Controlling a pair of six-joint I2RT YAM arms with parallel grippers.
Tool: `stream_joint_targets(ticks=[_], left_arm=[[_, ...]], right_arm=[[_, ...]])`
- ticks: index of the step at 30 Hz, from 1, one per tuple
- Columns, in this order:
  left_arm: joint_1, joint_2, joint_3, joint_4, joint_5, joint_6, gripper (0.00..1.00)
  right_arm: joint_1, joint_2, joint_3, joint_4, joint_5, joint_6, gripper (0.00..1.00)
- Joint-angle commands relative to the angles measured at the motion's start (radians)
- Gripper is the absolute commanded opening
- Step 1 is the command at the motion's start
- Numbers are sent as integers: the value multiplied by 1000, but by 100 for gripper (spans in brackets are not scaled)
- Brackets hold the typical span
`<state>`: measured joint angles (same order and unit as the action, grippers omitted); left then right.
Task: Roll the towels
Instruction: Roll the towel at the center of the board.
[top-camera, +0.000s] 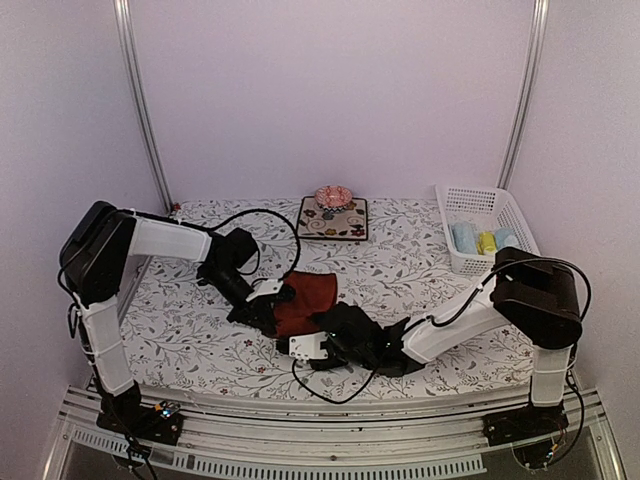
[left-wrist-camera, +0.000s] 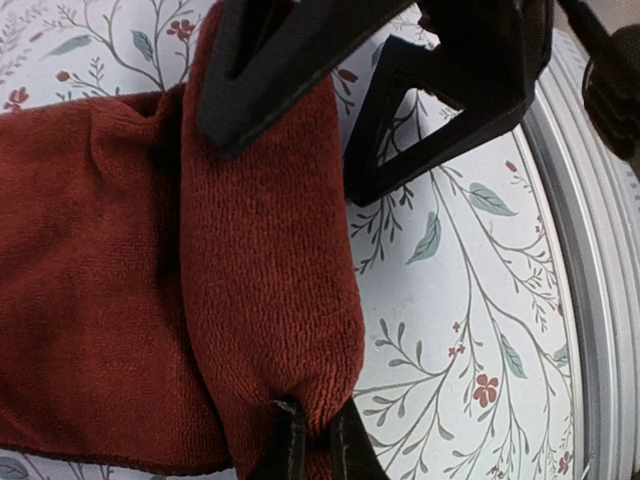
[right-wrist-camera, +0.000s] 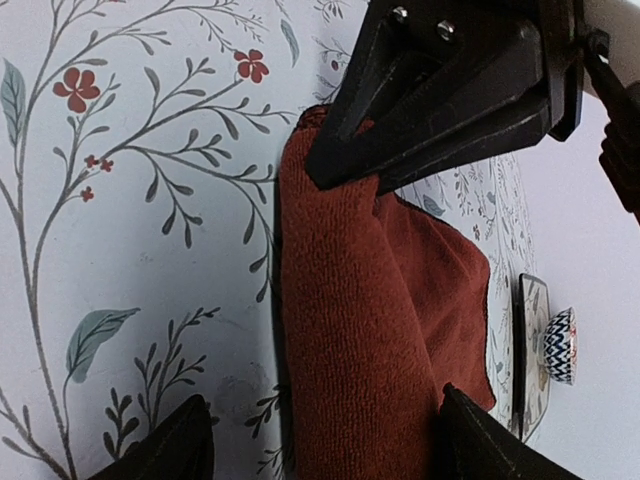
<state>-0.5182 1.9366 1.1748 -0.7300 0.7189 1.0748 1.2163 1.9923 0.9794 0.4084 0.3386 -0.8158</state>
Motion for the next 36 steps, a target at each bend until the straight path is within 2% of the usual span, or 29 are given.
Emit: stream_joint_targets(ticks=[1,10,14,19,20,23,28,36], left_arm=[[17,20,22,-62,5,23,0],[21,51,25,-72,11,30,0],[29,20,21,-66,21,30,10],[61,-95,-10,-21,56,30,49],[66,-124,-24,-7,64,38,53],[69,-213,-88,55,59,51,59],[67,-366,-245,238,20,59,61],[6,-597,-585,674,-139,71,62]], right_arm=[[-15,34,43,7,40,31,68],[-39,66,100,-119,-6,115,24],[-41,67,111,-169,-49,152,9],[-51,48,106,-221,-135,236,7],[-54,44,108,-235,-160,257,7],[-75,42,134,-302,-243,319,6],[-121,32,176,-385,-403,427,6],[-198,55,274,-502,-686,576,6]])
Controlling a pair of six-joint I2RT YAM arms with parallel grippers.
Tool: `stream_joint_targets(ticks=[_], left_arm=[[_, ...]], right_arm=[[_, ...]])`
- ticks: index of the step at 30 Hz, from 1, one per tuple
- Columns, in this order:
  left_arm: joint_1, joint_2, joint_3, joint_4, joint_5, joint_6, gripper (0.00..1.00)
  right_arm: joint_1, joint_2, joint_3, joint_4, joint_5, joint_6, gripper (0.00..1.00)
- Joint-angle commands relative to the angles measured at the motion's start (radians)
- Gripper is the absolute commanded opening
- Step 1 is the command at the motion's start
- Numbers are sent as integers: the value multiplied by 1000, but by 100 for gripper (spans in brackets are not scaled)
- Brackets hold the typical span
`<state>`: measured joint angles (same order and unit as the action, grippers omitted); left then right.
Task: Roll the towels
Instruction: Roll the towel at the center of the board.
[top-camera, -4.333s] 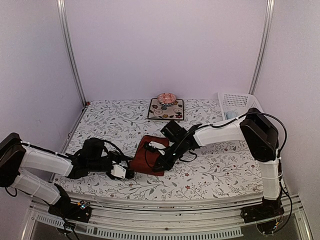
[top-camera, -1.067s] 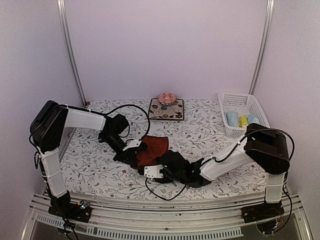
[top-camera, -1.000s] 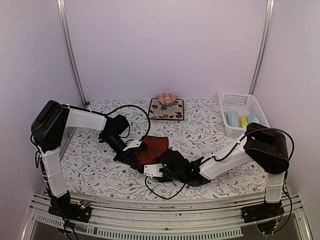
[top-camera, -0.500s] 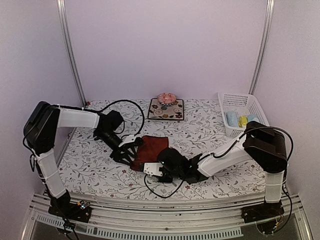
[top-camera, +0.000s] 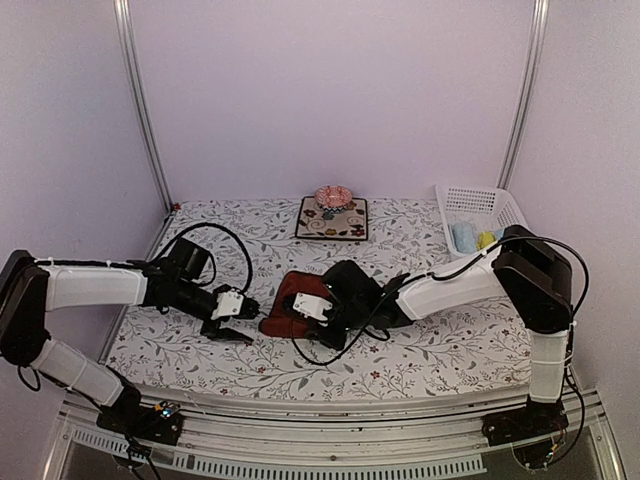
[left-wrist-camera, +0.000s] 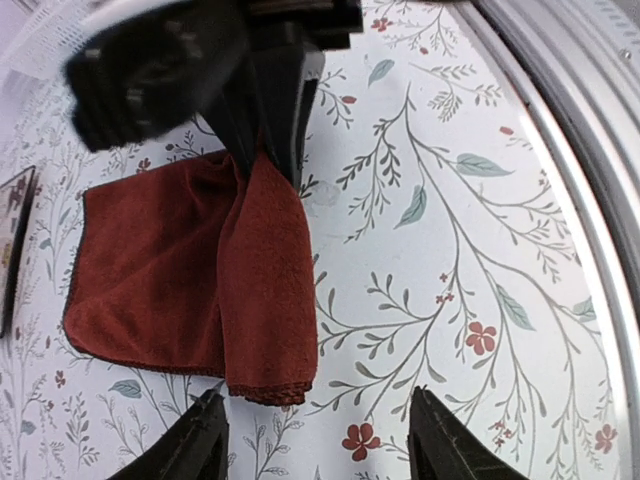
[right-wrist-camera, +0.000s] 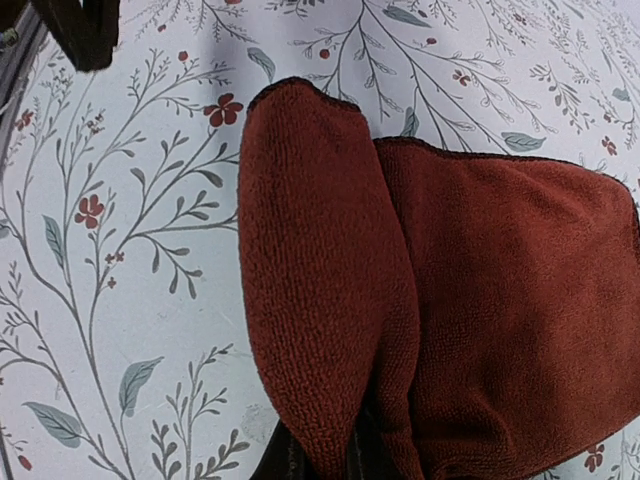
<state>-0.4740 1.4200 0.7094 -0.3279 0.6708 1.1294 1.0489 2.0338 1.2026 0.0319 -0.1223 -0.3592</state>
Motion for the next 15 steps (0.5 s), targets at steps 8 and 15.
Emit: stream_joint_targets(ticks=[8,15], left_arm=[[-149,-123,-268,542,-248,17,61],[-198,-73,-302,669,-324,24,61]], right_arm=[[-98,69,136,-220,-387,232,8],[-152,117,112,-196,-465,293,10]])
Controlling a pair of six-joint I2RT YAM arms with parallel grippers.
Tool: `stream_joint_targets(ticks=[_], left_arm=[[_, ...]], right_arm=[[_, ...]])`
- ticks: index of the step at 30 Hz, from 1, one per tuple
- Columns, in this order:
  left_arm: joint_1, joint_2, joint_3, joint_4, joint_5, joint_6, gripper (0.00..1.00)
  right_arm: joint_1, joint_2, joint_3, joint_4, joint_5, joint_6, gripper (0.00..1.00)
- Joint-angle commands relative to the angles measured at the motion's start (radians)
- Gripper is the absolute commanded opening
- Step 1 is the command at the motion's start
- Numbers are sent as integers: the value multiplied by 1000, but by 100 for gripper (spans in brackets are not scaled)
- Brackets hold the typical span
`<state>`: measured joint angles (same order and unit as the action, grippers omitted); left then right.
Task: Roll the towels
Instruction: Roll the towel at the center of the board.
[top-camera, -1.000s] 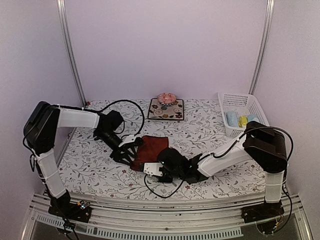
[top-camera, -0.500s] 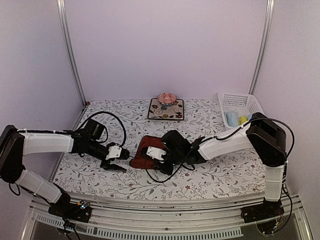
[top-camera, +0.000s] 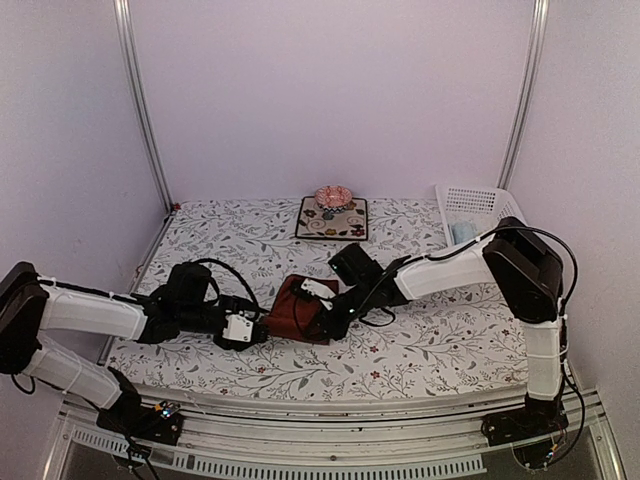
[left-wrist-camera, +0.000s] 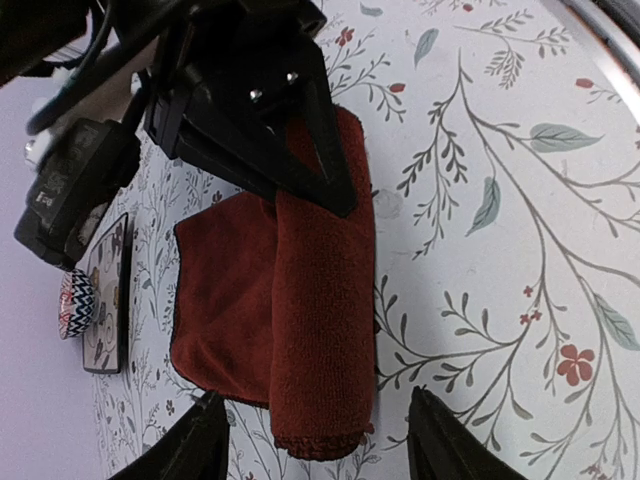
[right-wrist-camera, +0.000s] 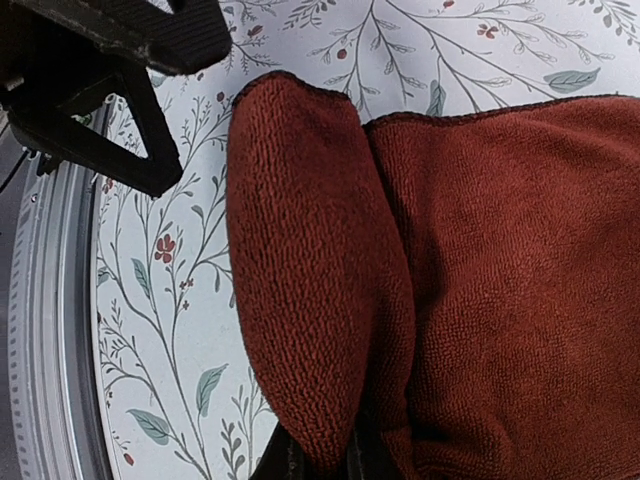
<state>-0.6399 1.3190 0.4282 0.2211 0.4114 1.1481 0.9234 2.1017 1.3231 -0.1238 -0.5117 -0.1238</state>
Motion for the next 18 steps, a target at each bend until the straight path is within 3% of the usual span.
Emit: stream_joint_targets(ticks=[1,18], left_arm=[[-39,35,-22,127,-70,8,61],[-140,238,-47,349,-240,45,58]], right_arm=[[-35,51,-16,-30,-89,61,10],[-59,95,-13,-8,-175,88,13]])
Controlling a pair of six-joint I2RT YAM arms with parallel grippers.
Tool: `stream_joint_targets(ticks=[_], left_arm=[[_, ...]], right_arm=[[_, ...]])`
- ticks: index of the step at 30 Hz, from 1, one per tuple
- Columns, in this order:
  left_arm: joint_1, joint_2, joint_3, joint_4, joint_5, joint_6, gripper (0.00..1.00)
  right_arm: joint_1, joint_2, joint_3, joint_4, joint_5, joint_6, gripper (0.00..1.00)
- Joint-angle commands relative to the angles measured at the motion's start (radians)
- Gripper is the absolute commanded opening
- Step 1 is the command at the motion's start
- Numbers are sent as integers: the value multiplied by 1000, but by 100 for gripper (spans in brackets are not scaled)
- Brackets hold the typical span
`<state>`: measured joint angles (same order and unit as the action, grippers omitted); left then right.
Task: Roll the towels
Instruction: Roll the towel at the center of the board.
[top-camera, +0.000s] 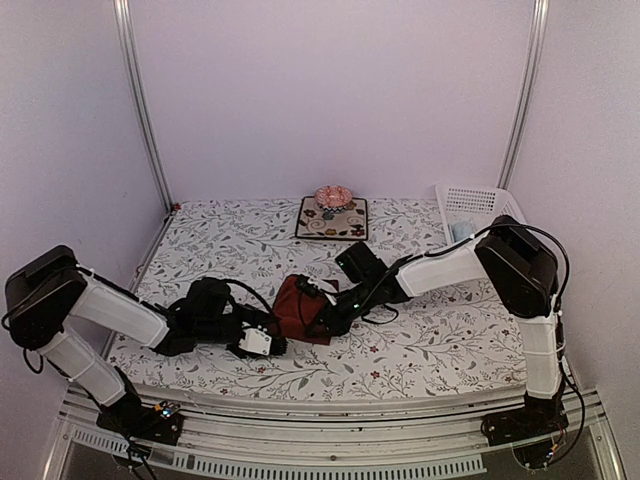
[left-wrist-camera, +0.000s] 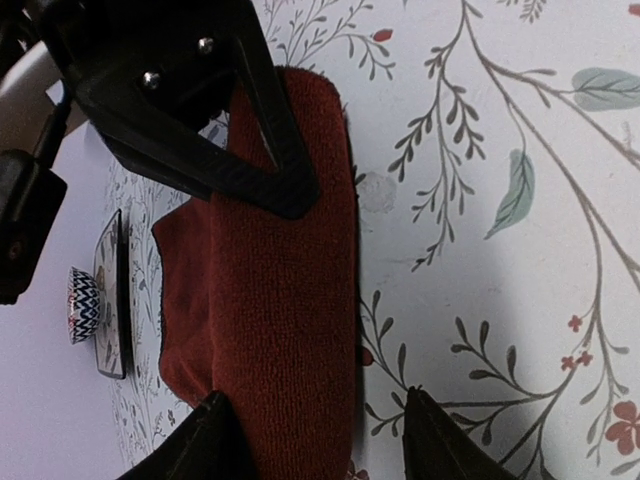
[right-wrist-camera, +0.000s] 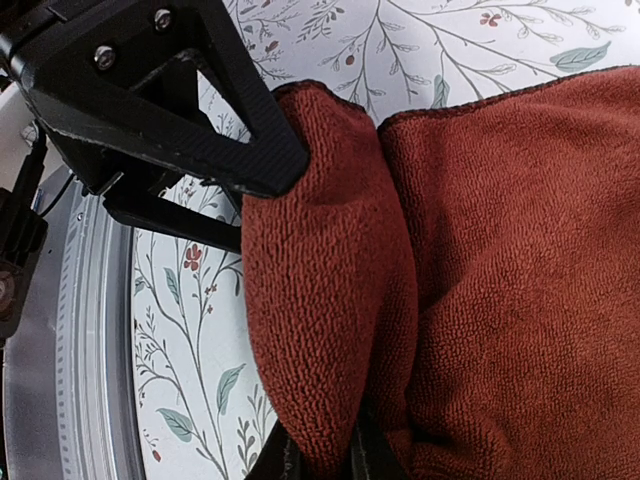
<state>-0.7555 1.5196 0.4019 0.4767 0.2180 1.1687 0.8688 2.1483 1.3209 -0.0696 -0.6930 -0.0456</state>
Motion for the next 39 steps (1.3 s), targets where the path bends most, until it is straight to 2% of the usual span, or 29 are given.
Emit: stream_joint_targets(ticks=[1,8,11,16,19,21,29,35,39], left_arm=[[-27,52,-20,98,-57,30,57],[-39,128,-2,107,-109,28,38],[-38,149,9,101,-132,21,22],[-40,176,38,42,-153,13,0],[-40,175,62,-34,-137,5,0],[-39,165,93,-122,-111,-20,0],[-14,143,236,-431,27,-108,0],[20,161,330,-619,125,-150,0],[50,207,426,-768,201,-176,0]], right_arm=[[-5,49,-10,-63,3,9,13],[-8,47,-6,-65,-13,2,17],[-8,43,-8,-65,-20,-3,23],[-10,33,-12,-67,-14,-12,28],[-10,10,-24,-62,-7,-28,35],[-10,-27,-49,-46,17,-44,43],[-4,-246,-204,36,220,-121,65],[39,-383,-302,115,429,-197,72],[130,-436,-395,233,615,-312,76]])
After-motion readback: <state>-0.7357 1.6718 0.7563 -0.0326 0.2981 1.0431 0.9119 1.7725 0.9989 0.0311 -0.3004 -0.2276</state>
